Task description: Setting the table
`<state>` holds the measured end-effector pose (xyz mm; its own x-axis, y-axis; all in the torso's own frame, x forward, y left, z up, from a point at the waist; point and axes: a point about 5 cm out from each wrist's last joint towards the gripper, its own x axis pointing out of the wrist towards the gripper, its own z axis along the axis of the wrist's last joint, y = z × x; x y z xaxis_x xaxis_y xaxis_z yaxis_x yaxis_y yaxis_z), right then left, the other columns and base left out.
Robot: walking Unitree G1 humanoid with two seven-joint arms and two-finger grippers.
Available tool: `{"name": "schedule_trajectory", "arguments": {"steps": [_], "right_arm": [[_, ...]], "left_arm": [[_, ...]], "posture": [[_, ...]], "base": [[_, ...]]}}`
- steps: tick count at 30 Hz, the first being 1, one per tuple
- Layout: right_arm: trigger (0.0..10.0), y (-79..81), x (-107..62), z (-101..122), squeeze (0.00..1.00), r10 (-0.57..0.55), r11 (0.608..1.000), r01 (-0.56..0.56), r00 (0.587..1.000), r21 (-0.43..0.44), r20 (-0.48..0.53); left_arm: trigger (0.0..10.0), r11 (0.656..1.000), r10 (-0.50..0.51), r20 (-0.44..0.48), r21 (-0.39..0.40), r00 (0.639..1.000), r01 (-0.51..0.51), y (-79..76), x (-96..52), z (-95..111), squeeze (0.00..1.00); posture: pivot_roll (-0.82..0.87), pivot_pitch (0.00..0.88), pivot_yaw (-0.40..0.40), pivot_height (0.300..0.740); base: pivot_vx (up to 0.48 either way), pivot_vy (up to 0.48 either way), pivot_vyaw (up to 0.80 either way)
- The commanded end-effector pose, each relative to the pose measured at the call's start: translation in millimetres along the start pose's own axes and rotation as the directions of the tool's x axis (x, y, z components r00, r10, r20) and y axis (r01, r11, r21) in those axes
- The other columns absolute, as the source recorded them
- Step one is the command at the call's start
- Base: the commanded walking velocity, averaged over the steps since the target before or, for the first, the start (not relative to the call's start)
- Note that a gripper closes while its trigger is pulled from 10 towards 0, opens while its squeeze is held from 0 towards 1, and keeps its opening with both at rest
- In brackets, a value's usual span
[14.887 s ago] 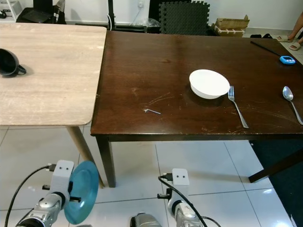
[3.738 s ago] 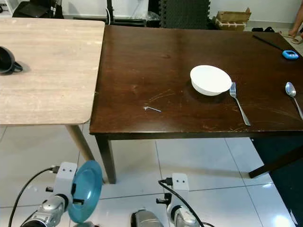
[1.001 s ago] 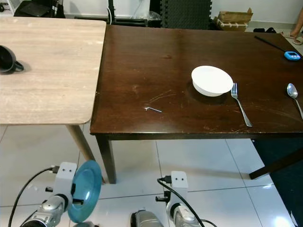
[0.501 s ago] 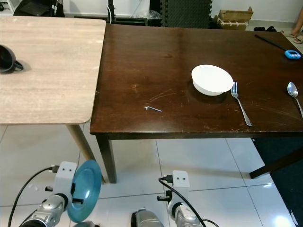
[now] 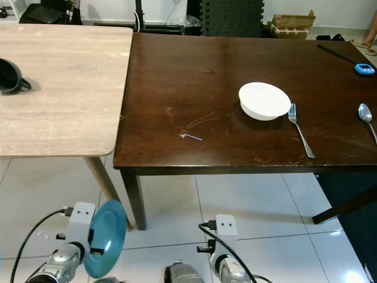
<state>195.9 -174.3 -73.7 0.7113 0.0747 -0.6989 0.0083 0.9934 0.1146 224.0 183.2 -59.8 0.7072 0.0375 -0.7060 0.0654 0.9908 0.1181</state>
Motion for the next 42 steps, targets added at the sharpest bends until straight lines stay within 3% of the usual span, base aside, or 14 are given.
{"name": "schedule_trajectory", "arguments": {"steps": [1,8,10,12,15,18,29,42], "right_arm": [[10.0,-2.5,-2.4,-7,0.00,-0.011,1.000,0.012,1.000,0.008,-0.026],[10.0,-3.7,-2.8,-7,0.00,-0.015,1.000,0.016,1.000,0.020,-0.018],[10.0,-1.9,-2.7,-8,0.00,-0.003,0.999,0.004,1.000,0.034,-0.019],[10.0,-0.7,-2.3,-8,0.00,-0.001,1.000,0.001,1.000,0.026,-0.022],[10.0,1.6,-1.8,-8,0.00,-0.002,1.000,0.002,0.999,0.002,-0.033],[10.0,0.2,-0.3,-3,0.00,-0.014,1.000,0.014,1.000,0.028,-0.014],[10.0,0.1,0.7,0,0.00,-0.003,1.000,0.003,1.000,0.026,-0.007],[10.0,-5.9,-4.5,-11,0.00,-0.022,0.999,0.023,0.999,0.044,-0.025]], "left_arm": [[10.0,1.000,-0.003,-0.027,-0.001,1.000,0.003,-0.8,-1.4,-7,0.00],[10.0,1.000,-0.013,-0.029,0.009,1.000,0.014,1.6,-1.9,-8,0.00],[10.0,0.998,-0.029,-0.042,0.050,0.999,0.031,3.5,-2.1,-10,0.00],[10.0,0.999,-0.022,-0.031,0.047,0.999,0.024,5.1,-1.7,-7,0.00],[10.0,1.000,0.014,-0.020,-0.019,1.000,-0.014,12.1,-2.4,-7,0.00],[10.0,1.000,0.010,-0.038,0.012,0.999,-0.010,12.0,-3.5,-12,0.00],[10.0,1.000,0.010,-0.029,-0.002,1.000,-0.010,9.1,-2.4,-9,0.00],[10.0,1.000,-0.008,-0.021,-0.025,1.000,0.007,5.4,-1.0,-4,0.00]], "posture": [[0.06,0.045,0.015,0.740],[0.04,0.051,0.025,0.740],[0.05,0.050,0.001,0.740],[0.08,0.041,-0.003,0.740],[0.06,0.033,0.021,0.740],[0.06,0.030,0.020,0.740],[0.06,0.033,0.015,0.740],[0.04,0.086,0.027,0.740]], "base": [[0.000,0.000,0.00],[0.000,0.000,0.00],[0.000,0.000,0.00],[0.000,0.000,0.00],[0.000,0.000,0.00],[0.000,0.000,0.00],[0.000,0.000,0.00],[0.000,0.000,0.00]]}}
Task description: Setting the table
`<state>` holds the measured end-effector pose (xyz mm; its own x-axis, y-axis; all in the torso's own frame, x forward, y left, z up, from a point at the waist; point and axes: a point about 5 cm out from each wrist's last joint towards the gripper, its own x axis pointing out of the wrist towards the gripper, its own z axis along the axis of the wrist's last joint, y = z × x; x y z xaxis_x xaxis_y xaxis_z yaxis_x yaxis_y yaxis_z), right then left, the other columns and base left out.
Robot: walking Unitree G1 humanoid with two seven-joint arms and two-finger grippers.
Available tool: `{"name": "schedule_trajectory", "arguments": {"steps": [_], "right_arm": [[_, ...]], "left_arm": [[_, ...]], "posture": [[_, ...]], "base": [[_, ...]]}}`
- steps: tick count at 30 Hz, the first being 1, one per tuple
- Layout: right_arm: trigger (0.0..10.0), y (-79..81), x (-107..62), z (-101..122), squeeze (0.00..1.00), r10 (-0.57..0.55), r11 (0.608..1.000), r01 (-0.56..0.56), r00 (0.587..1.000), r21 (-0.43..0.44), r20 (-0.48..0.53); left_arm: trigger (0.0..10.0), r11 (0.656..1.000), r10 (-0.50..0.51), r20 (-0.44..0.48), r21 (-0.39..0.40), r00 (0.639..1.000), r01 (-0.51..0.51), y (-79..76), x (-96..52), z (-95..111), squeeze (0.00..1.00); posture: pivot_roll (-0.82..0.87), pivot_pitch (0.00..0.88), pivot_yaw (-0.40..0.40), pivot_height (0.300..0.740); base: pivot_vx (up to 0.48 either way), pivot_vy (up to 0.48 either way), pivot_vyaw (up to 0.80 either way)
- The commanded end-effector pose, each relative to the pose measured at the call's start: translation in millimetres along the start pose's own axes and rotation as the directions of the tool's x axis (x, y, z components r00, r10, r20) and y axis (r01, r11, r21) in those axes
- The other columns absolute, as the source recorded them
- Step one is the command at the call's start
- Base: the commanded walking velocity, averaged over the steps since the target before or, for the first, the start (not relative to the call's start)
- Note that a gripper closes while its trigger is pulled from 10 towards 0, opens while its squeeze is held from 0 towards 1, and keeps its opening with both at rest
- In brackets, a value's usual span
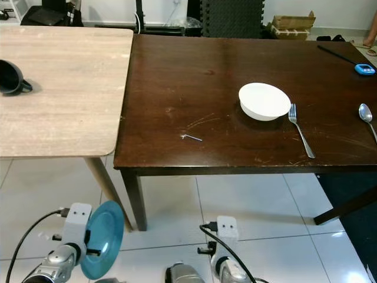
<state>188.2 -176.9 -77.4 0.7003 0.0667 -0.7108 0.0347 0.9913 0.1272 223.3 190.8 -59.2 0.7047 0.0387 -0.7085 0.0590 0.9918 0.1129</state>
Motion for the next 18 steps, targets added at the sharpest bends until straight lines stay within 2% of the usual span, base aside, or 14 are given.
{"name": "schedule_trajectory", "arguments": {"steps": [1,4,7,18], "right_arm": [[10.0,-3.7,-2.4,-7.2,0.00,-0.016,1.000,0.016,0.999,0.002,-0.029],[10.0,-3.4,-2.5,-7.3,0.00,-0.012,1.000,0.011,0.999,-0.015,-0.031],[10.0,-2.1,-1.5,-5.0,0.00,-0.001,1.000,0.000,1.000,-0.029,-0.027],[10.0,1.1,0.8,0.7,0.00,-0.001,1.000,0.001,1.000,-0.019,-0.008]], "left_arm": [[10.0,1.000,-0.003,-0.031,-0.005,1.000,0.003,-2.3,-0.7,-5.9,0.00],[10.0,1.000,0.002,-0.021,-0.004,1.000,-0.002,-2.1,-0.2,-3.3,0.00],[10.0,1.000,0.004,-0.010,-0.021,1.000,-0.004,-2.3,0.2,-1.1,0.00],[10.0,0.999,0.006,-0.033,-0.044,0.999,-0.008,-1.0,-1.9,-9.5,0.00]], "posture": [[0.05,0.060,0.022,0.740],[0.07,0.037,0.021,0.740],[0.06,0.066,0.016,0.740],[0.05,0.058,0.015,0.740]], "base": [[0.000,0.000,0.00],[0.000,0.000,0.00],[0.000,0.000,0.00],[0.000,0.000,0.00]]}}
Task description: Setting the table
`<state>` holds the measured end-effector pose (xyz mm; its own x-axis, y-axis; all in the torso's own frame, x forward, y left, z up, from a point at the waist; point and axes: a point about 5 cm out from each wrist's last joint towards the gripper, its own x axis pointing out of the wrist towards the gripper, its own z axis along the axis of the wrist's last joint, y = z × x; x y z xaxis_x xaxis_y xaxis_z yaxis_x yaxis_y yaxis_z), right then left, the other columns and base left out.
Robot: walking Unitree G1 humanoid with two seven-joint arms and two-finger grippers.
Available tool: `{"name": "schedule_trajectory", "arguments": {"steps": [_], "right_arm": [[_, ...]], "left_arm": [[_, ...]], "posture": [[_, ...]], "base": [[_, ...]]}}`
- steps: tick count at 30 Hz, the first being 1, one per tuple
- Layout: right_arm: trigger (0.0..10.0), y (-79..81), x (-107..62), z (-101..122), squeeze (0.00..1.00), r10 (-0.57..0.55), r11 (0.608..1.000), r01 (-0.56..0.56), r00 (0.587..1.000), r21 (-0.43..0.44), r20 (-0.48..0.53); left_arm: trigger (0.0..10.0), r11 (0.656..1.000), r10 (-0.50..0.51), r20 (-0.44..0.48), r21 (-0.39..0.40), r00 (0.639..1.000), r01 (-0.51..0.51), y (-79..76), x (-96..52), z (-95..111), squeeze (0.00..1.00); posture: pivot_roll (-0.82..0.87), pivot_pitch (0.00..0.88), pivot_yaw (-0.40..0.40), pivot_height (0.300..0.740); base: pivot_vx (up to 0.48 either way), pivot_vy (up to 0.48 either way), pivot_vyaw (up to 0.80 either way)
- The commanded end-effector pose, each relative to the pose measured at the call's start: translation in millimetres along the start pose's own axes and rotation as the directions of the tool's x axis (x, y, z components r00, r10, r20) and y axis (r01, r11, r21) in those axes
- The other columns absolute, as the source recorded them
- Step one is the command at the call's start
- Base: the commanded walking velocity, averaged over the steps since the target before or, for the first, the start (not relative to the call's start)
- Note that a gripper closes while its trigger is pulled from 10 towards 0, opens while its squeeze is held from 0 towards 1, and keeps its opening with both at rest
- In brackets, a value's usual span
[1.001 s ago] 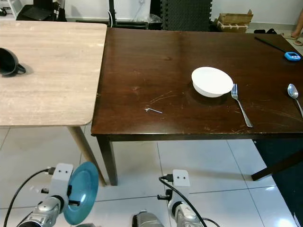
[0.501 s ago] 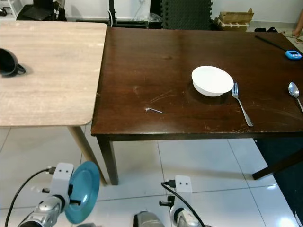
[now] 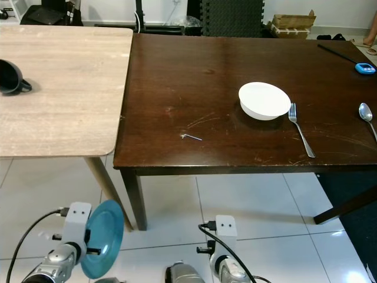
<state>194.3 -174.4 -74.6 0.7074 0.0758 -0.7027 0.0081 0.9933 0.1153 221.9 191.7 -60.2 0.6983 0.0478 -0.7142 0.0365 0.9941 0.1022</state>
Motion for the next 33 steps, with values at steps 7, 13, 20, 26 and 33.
{"name": "schedule_trajectory", "arguments": {"steps": [7,13,20,26,33], "right_arm": [[10.0,-6.8,-4.4,-10.7,0.00,-0.031,1.000,0.031,0.999,-0.005,-0.033],[10.0,-9.4,-6.1,-14.1,0.00,-0.039,0.999,0.039,0.998,-0.006,-0.040],[10.0,-11.5,-6.6,-14.2,0.00,-0.046,0.999,0.046,0.998,-0.007,-0.041],[10.0,-12.9,-6.9,-14.1,0.00,-0.050,0.999,0.049,0.998,-0.014,-0.042],[10.0,-12.3,-6.7,-14.1,0.00,-0.048,0.999,0.047,0.998,-0.016,-0.044]], "left_arm": [[10.0,1.000,0.011,-0.013,-0.018,1.000,-0.011,-0.5,-1.2,-5.6,0.00],[10.0,1.000,0.015,-0.004,-0.009,1.000,-0.015,0.0,-0.3,-1.7,0.00],[10.0,1.000,0.016,-0.004,-0.001,1.000,-0.016,0.7,-0.3,-1.7,0.00],[10.0,1.000,0.014,-0.004,0.000,1.000,-0.014,-0.2,-0.3,-1.9,0.00],[10.0,1.000,0.017,-0.004,0.000,1.000,-0.017,0.2,-0.4,-2.0,0.00]], "posture": [[0.05,0.053,0.021,0.740],[0.05,0.043,0.026,0.740],[0.04,0.037,0.029,0.740],[0.04,0.034,0.024,0.740],[0.04,0.033,0.025,0.740]], "base": [[0.000,0.000,0.00],[0.000,0.000,0.00],[0.000,0.000,0.00],[0.000,0.000,0.00],[0.000,0.000,0.00]]}}
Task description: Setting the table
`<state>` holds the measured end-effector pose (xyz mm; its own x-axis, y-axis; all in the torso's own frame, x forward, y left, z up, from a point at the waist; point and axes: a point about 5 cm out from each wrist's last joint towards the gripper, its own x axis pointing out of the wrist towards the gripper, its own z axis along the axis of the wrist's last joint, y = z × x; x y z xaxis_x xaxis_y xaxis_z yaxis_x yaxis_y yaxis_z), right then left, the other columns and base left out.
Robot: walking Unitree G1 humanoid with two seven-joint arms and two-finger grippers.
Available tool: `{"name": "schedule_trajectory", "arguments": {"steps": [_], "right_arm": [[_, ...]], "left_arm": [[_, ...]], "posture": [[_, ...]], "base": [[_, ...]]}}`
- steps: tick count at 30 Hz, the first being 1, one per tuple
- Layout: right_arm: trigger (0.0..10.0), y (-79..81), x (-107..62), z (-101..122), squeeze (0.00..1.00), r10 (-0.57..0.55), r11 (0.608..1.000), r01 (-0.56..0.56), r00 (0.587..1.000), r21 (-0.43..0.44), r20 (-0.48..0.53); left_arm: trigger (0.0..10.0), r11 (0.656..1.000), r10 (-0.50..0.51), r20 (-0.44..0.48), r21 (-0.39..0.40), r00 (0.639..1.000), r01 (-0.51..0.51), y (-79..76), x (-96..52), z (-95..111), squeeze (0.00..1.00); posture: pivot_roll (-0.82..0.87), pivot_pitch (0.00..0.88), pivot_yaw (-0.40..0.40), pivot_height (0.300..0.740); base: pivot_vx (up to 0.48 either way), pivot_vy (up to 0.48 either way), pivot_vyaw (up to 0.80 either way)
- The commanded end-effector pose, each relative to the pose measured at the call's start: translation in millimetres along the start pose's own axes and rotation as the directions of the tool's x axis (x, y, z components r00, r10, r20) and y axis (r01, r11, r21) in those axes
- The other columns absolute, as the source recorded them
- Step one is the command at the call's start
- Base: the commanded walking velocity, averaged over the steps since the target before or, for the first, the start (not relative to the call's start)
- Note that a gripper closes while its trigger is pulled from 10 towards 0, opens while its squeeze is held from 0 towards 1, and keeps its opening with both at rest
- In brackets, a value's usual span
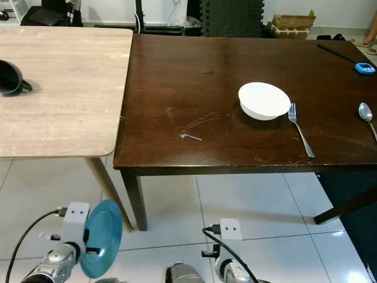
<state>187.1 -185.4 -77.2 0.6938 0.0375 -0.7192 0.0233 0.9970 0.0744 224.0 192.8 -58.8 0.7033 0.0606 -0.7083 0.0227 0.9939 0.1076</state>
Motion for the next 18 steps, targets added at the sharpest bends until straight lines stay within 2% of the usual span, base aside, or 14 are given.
{"name": "schedule_trajectory", "arguments": {"steps": [1,18], "right_arm": [[10.0,-0.8,-2.3,-8.0,0.00,-0.007,1.000,0.007,1.000,0.003,-0.026],[10.0,-2.0,-2.7,-8.5,0.00,-0.013,1.000,0.013,1.000,0.006,-0.027]], "left_arm": [[10.0,1.000,0.004,-0.010,0.006,1.000,-0.004,-0.9,-0.9,-4.2,0.00],[10.0,1.000,0.009,-0.006,0.007,1.000,-0.009,-1.9,-0.1,-1.6,0.00]], "posture": [[0.04,0.032,0.025,0.740],[0.04,0.042,0.024,0.740]], "base": [[0.000,0.000,0.00],[0.000,0.000,0.00]]}}
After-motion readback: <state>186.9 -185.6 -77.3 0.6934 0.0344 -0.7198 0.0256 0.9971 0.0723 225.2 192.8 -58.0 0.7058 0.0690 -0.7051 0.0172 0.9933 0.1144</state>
